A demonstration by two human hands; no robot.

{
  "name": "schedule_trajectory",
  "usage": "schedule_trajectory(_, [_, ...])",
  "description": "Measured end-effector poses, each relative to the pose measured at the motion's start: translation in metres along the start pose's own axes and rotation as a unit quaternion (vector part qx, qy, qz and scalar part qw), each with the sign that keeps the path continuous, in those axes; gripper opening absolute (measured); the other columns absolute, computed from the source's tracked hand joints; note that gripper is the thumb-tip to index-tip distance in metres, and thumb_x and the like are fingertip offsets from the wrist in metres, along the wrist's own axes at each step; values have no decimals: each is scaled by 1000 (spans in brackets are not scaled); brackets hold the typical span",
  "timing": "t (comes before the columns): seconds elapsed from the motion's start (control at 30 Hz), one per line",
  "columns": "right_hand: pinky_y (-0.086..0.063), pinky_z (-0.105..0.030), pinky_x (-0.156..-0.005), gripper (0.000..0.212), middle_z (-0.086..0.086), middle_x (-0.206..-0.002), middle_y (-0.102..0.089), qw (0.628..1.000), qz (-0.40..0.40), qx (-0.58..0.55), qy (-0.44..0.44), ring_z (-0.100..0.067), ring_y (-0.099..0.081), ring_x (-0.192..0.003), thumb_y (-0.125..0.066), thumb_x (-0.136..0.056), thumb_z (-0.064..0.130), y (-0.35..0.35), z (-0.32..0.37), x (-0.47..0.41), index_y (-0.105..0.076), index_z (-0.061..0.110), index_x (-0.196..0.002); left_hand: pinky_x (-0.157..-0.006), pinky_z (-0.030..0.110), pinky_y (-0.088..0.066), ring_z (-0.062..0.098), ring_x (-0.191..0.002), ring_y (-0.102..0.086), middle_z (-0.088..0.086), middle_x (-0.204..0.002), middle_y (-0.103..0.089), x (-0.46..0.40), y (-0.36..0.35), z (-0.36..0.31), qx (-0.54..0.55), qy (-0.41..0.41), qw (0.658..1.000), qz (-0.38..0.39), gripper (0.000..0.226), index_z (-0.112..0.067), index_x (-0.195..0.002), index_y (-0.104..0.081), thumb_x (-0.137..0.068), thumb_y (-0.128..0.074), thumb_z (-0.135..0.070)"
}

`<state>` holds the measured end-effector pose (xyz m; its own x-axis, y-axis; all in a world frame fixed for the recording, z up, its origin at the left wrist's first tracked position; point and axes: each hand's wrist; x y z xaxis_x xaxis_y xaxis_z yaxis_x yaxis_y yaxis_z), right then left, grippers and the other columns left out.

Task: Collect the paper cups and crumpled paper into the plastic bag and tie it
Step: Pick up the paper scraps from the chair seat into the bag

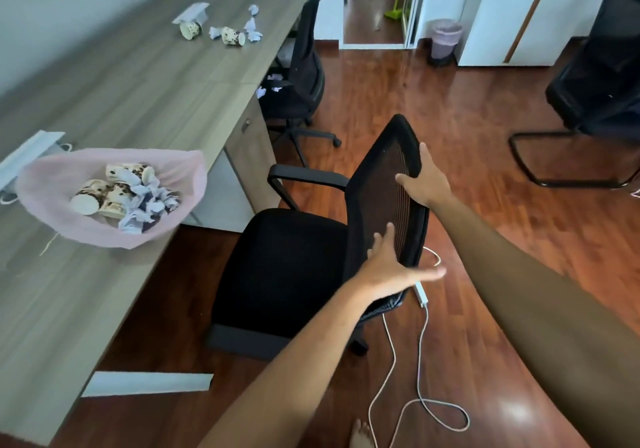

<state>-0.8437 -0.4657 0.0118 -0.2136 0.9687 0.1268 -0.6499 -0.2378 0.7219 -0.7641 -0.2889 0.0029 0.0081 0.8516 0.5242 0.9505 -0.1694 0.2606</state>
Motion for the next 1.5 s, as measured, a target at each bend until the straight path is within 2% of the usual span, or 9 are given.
schedule_trajectory(0.23, [-49,-30,-72,85,-6,-147,-47,998,-20,-59,-5,-30,-61,-107,-62,-92,27,-13,5,0,-6,29,-156,-115,56,-25,23,-151,13,-8,-162,22,0,8,14,-40,6,999,-1,122,-42,-153,11,-60,-66,-25])
schedule_trajectory(0.37, [-50,-35,-82,85,-6,-150,-43,999,-16,-45,15,-31,-58,-118,-61,-91,29,-29,18,-6,-6,28,-156,-116,57,-24,21,-151,13,-10,-162,22,0,23,24,-8,14,1000,-17,121,-39,-154,8,-58,-65,-21])
schedule_trajectory(0.6, [-53,-40,-81,85,-8,-151,-41,997,5,-73,21,-33,-58,-114,-56,-90,28,-69,63,-11,-3,27,-156,-108,57,-39,37,-143,-31,-16,-163,12,11,78,43,27,28,999,-10,124,-44,-153,1,-52,-67,-23])
schedule_trajectory(0.73, [-55,-45,-85,86,-6,-157,-31,996,28,-74,32,-34,-58,-115,-54,-89,28,-95,93,-12,-1,27,-156,-91,33,-49,27,-120,-55,14,-164,-7,23,113,52,62,37,997,-29,122,-43,-154,-4,-52,-68,-19])
schedule_trajectory(0.83, [-48,-45,-97,86,-6,-161,-23,996,38,-69,38,-33,-44,-132,-53,-90,28,-115,117,-13,1,24,-157,-80,30,-50,17,-89,-62,19,-145,-46,38,142,52,77,48,995,-43,115,-37,-156,-8,-61,-66,-9])
schedule_trajectory(0.93, [-43,-43,-103,87,-5,-163,-17,995,51,-75,43,-33,-35,-140,-53,-91,31,-136,141,-12,4,22,-157,-92,39,-51,25,-97,-65,5,-108,-66,47,169,54,51,89,992,-69,112,-40,-154,-14,-59,-62,-7])
schedule_trajectory(1.2, [-37,-50,-109,86,-6,-164,-9,989,115,-45,79,-32,-32,-143,-44,-94,39,-191,199,-19,12,22,-155,-98,39,-49,25,-97,-62,7,-86,-67,65,237,67,-1,146,982,-123,112,-31,-156,-15,-55,-52,-1])
schedule_trajectory(1.33, [-31,-49,-114,84,-8,-165,-5,985,132,-46,97,-29,-24,-147,-42,-97,41,-216,227,-18,14,17,-155,-80,30,-49,18,-76,-61,-2,-62,-64,77,271,85,28,150,979,-137,113,-32,-155,-21,-50,-50,0])
schedule_trajectory(1.5, [-30,-46,-114,79,-6,-165,-4,983,138,-41,115,-28,-23,-148,-37,-100,43,-246,261,-10,13,14,-155,-65,20,-42,7,-67,-55,-1,-78,-62,96,310,99,22,158,975,-156,104,-31,-154,-27,-61,-49,9])
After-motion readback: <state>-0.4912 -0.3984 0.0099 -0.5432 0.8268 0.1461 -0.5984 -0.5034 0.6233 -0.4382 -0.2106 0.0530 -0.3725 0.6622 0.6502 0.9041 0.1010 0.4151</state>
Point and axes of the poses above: each hand's wrist, its own x-axis away from the middle knuckle, its own y-axis out of the back of the hand, z = x × y
